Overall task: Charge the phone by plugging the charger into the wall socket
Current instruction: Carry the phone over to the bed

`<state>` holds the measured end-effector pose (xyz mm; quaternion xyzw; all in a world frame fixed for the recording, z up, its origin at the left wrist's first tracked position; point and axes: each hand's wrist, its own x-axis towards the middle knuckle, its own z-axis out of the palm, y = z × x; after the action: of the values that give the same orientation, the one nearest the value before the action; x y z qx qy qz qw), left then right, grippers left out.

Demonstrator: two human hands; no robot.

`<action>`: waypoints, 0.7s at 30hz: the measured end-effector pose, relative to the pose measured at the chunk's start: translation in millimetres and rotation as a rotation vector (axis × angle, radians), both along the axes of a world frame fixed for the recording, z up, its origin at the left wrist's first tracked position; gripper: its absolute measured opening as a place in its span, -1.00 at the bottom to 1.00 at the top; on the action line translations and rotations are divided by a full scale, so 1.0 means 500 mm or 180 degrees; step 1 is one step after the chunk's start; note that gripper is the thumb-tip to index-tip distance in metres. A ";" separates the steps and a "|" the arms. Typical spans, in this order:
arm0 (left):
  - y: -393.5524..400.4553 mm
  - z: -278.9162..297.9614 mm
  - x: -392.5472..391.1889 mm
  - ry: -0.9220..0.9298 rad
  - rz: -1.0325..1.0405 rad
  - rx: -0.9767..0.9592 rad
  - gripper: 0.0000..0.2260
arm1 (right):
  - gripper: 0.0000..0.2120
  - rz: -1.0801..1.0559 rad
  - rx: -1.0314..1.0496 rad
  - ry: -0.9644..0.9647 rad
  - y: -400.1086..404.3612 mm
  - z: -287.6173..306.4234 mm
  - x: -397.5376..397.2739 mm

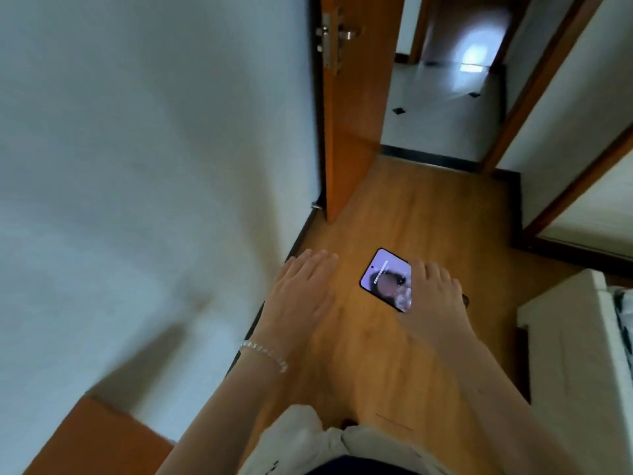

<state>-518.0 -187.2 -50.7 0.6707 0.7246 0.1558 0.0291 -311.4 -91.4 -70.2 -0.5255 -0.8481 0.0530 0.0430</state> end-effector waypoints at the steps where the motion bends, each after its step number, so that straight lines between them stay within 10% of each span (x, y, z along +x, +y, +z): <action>1: 0.027 -0.006 0.008 0.0029 -0.0116 -0.0072 -0.55 | -0.33 -0.0129 0.0005 0.0050 0.010 -0.001 0.016; 21: 0.710 -0.014 -0.020 -0.0043 -0.1722 -0.0123 -0.54 | -0.40 -0.1930 0.0087 0.0170 0.422 0.005 0.043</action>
<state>-528.2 167.9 -57.6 0.8382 0.5217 0.1329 0.0873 -289.6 119.4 -67.7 -0.7525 -0.6517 0.0401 0.0862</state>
